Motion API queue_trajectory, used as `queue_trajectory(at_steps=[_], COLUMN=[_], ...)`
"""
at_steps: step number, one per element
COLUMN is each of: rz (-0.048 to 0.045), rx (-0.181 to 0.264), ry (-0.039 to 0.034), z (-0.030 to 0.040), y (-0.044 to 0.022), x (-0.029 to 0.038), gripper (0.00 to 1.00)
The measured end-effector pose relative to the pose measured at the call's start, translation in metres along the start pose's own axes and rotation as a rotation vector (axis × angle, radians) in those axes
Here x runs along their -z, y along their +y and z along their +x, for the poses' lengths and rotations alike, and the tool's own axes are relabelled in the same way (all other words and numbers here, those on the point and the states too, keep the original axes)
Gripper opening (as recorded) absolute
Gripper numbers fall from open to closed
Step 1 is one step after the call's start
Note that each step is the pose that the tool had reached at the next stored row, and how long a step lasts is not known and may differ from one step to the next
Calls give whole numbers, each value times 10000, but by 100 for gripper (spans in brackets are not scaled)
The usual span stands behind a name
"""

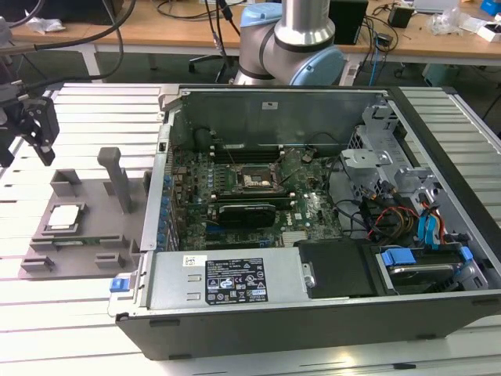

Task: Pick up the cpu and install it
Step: 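Pick up the cpu and move it towards the insertion slot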

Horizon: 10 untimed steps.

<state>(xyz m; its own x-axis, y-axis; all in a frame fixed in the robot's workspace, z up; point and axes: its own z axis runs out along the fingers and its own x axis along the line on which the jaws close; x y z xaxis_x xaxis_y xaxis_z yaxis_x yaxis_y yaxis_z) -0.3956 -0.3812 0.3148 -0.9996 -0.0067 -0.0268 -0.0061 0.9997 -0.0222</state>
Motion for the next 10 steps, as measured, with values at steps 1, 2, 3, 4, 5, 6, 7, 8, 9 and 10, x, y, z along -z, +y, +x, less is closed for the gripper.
queue_trajectory(at_steps=[1,2,3,4,5,6,7,8,9,10], rz=[1,0,0,0,0,0,0,0,0,1], rx=[0,0,0,0,0,0,0,0,0,0], ry=[0,-1,-1,-1,-1,-1,-1,0,-1,0], z=[0,0,0,0,0,0,1,0,1,1], y=[0,0,0,0,0,0,0,0,0,0], x=[-2,-5,-7,-9,-11,-13,-15,-16,-18,-19], gripper=[63,63,63,63,63,63,63,63,63,63])
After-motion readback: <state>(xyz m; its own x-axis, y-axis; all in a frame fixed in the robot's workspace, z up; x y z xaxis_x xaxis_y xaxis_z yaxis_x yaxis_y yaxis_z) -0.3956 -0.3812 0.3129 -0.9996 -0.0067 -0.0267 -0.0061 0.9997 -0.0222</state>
